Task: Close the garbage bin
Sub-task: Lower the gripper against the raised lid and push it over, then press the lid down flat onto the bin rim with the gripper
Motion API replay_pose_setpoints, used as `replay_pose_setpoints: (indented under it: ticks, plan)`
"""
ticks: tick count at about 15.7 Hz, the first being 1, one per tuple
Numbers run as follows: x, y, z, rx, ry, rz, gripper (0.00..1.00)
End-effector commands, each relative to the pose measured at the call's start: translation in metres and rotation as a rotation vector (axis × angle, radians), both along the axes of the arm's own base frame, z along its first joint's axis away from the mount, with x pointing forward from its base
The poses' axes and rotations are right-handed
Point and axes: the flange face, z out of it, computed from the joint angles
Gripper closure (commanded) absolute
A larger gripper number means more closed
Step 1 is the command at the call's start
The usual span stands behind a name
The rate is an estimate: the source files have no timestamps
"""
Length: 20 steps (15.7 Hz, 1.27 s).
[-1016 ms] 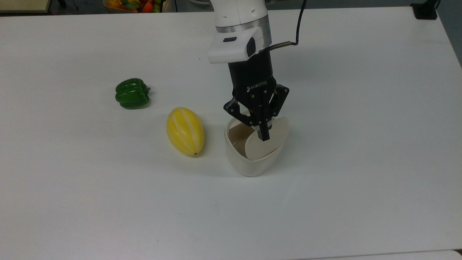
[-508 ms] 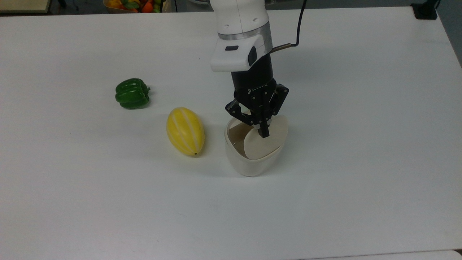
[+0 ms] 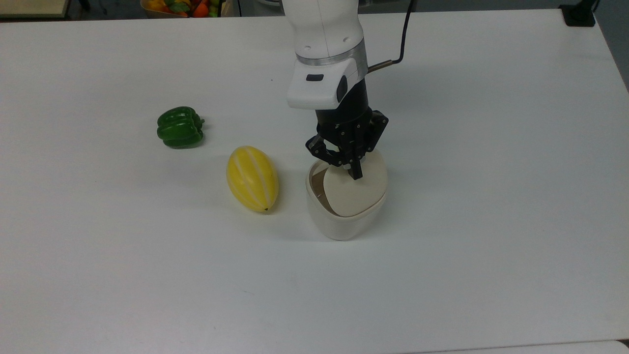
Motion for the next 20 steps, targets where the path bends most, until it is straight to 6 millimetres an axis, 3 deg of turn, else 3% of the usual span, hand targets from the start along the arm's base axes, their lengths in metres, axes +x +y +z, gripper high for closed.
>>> replay_pose_setpoints:
  ticks: [1,6,15,20]
  plan:
    - [-0.006,-0.006,-0.006,-0.003,0.089,0.011,1.00]
    - [-0.005,-0.022,-0.017,-0.021,0.110,-0.003,1.00]
    - [-0.007,-0.023,-0.045,-0.039,0.156,0.004,1.00]
    - [-0.003,-0.019,-0.074,-0.058,0.187,0.007,1.00]
